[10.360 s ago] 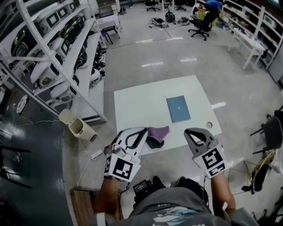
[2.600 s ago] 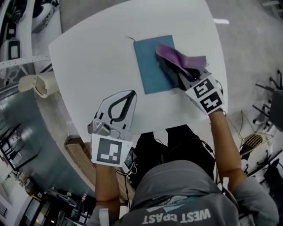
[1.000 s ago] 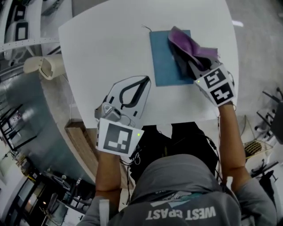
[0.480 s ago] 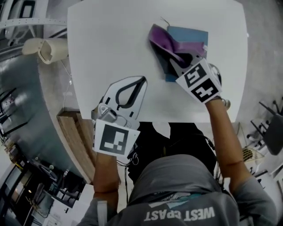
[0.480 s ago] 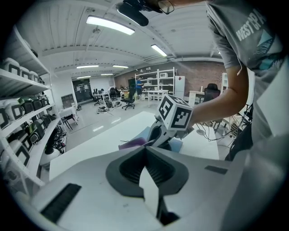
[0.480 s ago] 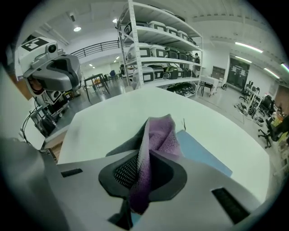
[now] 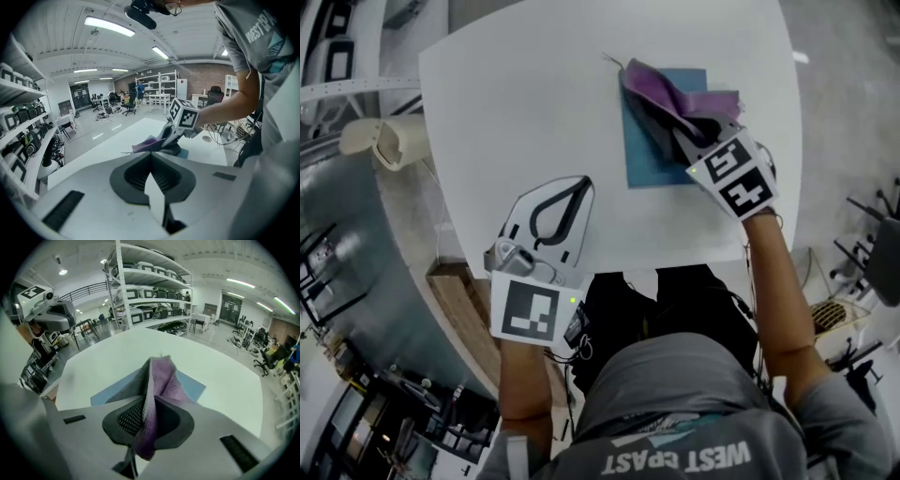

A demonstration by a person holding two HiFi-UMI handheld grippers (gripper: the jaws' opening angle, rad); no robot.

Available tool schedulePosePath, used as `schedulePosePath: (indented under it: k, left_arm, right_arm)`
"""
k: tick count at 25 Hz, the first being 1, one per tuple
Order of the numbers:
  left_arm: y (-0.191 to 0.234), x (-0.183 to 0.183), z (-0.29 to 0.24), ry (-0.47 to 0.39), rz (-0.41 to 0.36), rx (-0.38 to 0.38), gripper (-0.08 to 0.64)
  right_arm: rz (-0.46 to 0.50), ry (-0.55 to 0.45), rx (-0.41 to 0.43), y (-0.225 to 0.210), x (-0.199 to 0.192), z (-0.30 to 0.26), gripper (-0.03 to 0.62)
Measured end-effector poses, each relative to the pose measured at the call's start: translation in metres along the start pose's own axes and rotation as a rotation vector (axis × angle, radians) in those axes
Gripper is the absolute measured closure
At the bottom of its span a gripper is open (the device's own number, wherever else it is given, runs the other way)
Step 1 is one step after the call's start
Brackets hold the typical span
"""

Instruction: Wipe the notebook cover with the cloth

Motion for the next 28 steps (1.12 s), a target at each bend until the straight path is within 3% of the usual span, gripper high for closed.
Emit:
schedulePosePath:
  k: [7, 14, 24, 28]
  left_arm:
    - [-0.008, 0.026, -0.019, -0.022, -0.056, -0.045, 0.558]
    - [-0.013, 0.024, -0.024, -0.013, -0.025, -0.033, 0.558]
    - [-0.009, -0.004, -0.007, 0.012, 0.046, 0.029, 0.558]
    - [-0.002, -0.009, -0.005, 0.018, 0.055, 0.031, 0.558]
  right_arm:
    - [-0.083, 0.007, -0.067, -0.035, -0.027, 0.019, 0.532]
    - [0.002, -0.007, -0.028, -0.029, -0.004, 0.009, 0.532]
    - [0.16, -0.042, 0.078, 0.017, 0.053, -0.027, 0.532]
    - [0.119, -0.042, 0.081, 0.012, 0.054, -0.032, 0.532]
Point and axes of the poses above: the fingertips, and each gripper's own axes: z backward along the fingers, y to its left, x out of its top, the point moved 7 cm from there along z, backward along the fingers, and after that the axes turned 6 degrees about y, right-handed, at the moved point
